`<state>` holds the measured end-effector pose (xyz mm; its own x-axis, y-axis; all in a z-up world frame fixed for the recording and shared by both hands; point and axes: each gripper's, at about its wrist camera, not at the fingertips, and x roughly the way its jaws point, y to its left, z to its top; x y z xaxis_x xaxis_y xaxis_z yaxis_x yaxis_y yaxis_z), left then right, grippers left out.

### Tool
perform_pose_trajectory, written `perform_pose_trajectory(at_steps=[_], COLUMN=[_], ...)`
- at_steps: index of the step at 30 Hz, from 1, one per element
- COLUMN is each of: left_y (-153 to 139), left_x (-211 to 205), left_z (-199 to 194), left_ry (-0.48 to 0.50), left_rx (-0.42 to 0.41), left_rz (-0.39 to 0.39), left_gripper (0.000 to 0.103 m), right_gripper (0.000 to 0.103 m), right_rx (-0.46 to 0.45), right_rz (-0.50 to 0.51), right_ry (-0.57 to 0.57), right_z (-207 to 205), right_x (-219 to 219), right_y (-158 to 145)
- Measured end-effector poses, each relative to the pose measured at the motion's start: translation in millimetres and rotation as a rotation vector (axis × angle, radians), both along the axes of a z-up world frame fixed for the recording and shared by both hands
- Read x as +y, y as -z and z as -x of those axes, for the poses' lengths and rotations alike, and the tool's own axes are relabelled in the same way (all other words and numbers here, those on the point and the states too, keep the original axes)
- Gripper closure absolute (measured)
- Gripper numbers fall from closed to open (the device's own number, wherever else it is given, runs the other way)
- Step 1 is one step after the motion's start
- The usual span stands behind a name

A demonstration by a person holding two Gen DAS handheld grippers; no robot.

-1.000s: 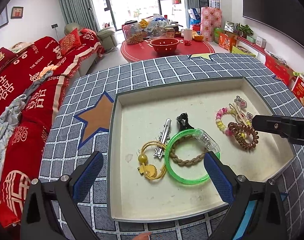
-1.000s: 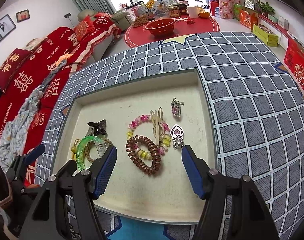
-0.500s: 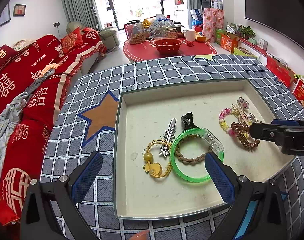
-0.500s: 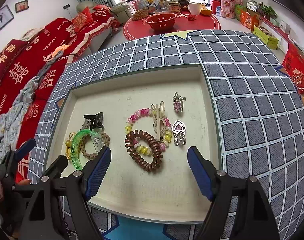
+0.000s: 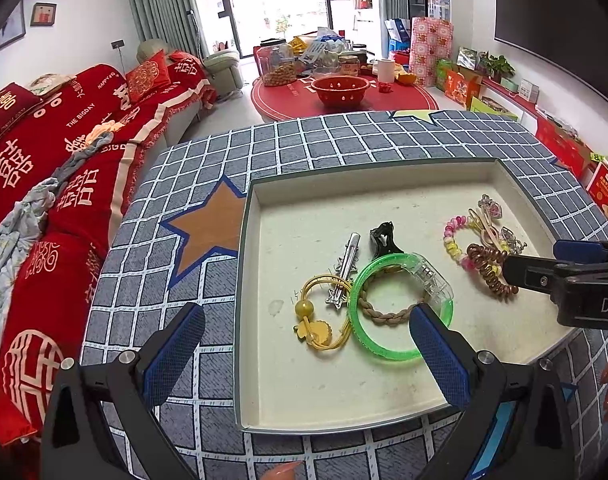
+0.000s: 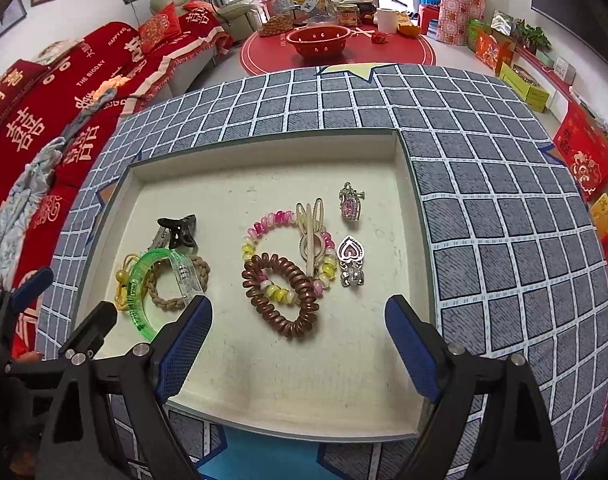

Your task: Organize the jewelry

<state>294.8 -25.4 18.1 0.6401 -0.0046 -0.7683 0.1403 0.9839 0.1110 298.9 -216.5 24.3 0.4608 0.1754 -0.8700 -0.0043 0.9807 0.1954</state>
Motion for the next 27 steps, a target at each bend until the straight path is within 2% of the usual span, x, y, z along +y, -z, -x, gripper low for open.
perform_pose_trajectory(at_steps=[6, 27], left_y=[-0.2, -4.4], left_x=[3.4, 2.4], left_z=[2.3, 23.8], left_ry=[-0.010, -0.003], left_rx=[0.002, 0.018], left_rz=[0.005, 0.015], left_gripper=[0.000, 0.000], right_gripper=[0.013, 0.013], right_rx=[0.011, -0.010], right_rz=[-0.009, 0.064], right_ry=[0.019, 0.026], right_z=[4.4, 32.3], right_x=[-3.4, -7.9], right_y=[-1.9, -10.2])
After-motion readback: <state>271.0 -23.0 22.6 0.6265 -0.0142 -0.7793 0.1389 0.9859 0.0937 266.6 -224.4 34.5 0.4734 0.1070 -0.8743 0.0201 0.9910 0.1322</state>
